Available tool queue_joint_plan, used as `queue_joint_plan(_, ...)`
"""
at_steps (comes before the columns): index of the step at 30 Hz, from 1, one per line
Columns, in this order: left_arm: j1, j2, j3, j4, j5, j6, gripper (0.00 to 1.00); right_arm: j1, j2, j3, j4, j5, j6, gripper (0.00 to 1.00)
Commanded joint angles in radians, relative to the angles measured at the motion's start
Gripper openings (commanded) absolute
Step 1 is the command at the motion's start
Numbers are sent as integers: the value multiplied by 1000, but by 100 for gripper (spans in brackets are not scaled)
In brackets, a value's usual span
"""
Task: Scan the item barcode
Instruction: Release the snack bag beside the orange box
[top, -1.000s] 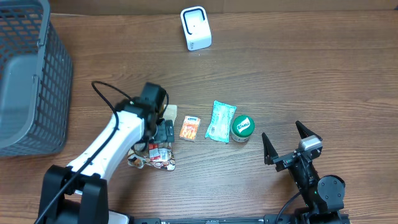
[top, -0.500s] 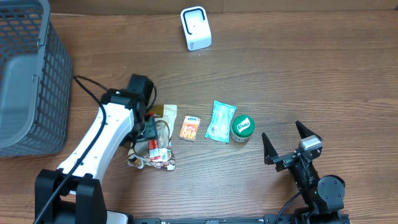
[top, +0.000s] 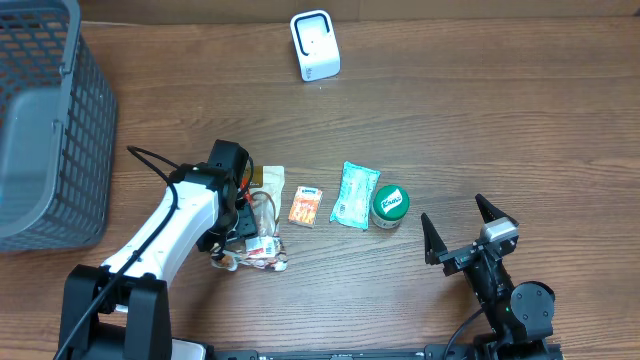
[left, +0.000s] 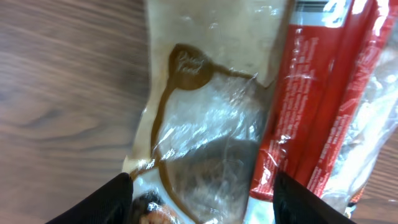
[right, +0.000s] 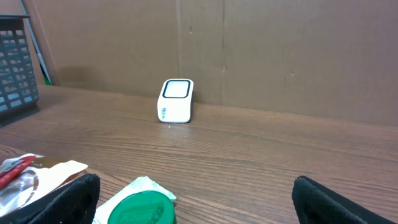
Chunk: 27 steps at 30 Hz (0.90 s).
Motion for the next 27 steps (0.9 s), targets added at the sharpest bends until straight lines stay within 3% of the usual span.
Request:
queue_joint_plan(1,-1,-5,-40,43,104,-17,61,-5,-9,-11,5,4,3,100)
queue_joint_plan(10,0,-5,18,40,88,15,54,-5,-9,-11,5,4,3,100)
queue_joint_plan(19,0,-5,235,-164,1,28,52,-5,-9,-11,5,4,3,100)
queue_joint_plan(27,-2,-5,141,-35,68,-11,53,-5,-9,-11,5,4,3,100)
